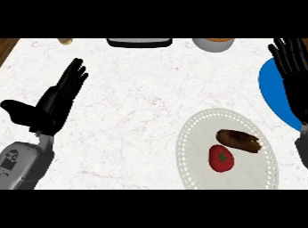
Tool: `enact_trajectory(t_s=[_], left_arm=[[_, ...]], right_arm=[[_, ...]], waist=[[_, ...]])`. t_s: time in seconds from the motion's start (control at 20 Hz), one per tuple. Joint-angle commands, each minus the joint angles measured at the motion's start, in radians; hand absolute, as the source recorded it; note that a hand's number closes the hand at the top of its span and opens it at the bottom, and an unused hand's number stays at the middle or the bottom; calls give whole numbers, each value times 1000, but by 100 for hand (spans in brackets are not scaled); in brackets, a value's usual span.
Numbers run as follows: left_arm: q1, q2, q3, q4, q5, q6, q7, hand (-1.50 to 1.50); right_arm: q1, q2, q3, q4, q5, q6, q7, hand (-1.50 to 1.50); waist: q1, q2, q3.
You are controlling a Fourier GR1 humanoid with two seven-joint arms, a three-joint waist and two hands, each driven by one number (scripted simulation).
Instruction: Pick the tomato from the placemat and place it in the plate
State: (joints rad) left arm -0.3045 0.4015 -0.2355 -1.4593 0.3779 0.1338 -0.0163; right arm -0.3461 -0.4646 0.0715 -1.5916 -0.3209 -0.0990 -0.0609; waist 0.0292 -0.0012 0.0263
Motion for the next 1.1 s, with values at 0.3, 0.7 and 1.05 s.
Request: enact_trajectory(t_s=[0.3, 0.7, 1.05], left_arm=[[195, -44, -32, 103, -3, 74, 121, 0], [275, -102, -57, 25, -36, 120, 182, 0], [270, -142, -35, 119, -41, 90, 137, 0]], right_arm=[[16, -370, -24, 58, 266, 130, 12, 150], [272, -13, -202, 107, 88, -7, -325, -150], [374, -216, -187, -88, 165, 122, -138, -150]], waist=[[-47, 18, -54], [-32, 0, -26], [-46, -1, -28]])
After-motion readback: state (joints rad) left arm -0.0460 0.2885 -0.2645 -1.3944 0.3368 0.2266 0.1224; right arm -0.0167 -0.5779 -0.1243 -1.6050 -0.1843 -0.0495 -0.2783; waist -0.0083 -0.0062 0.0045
